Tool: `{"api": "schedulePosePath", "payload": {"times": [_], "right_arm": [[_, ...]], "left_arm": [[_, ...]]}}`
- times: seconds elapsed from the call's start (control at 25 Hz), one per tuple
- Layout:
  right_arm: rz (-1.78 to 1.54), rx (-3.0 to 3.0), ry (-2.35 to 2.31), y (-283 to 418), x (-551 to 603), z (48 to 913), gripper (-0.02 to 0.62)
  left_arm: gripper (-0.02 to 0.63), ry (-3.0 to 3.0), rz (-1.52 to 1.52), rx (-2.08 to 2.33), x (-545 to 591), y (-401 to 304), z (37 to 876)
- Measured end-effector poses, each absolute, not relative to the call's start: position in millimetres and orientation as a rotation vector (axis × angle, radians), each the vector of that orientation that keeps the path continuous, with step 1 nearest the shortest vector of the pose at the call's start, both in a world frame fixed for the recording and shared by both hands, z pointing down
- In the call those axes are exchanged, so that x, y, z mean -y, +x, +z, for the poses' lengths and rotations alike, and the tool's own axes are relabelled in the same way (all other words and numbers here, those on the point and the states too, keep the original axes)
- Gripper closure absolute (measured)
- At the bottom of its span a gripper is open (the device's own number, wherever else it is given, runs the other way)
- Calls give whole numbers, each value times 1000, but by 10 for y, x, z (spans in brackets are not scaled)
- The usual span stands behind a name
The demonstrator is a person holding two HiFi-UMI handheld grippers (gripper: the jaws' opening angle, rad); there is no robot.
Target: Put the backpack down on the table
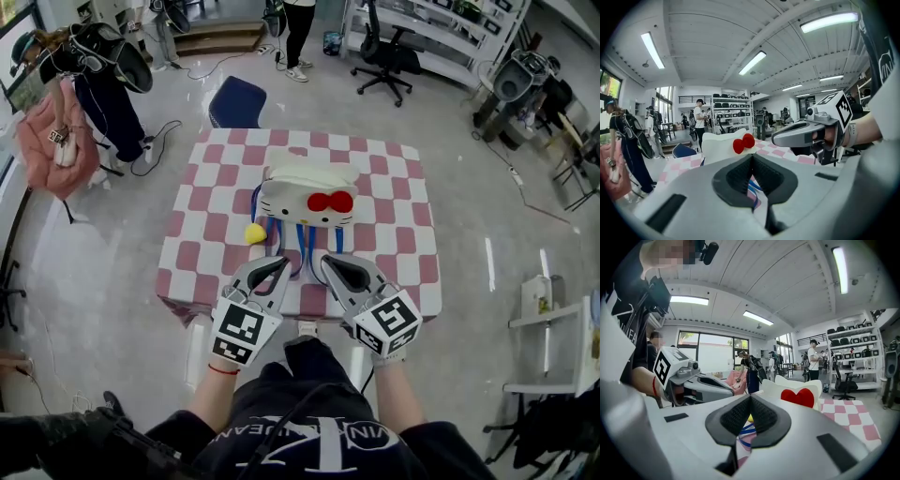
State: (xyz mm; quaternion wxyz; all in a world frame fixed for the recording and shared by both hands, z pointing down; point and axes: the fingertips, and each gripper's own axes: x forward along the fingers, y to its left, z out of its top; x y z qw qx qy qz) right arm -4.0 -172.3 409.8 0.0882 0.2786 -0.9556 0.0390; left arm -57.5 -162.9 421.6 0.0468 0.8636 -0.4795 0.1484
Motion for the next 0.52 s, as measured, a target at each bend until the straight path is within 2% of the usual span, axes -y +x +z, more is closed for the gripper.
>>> {"api": "schedulePosePath", "payload": {"times": [0.52], "right_arm": [[120, 2882, 813, -75, 1271, 4018, 594]], "left_arm": [[600, 2620, 402, 1462, 1204, -569, 4164]]}}
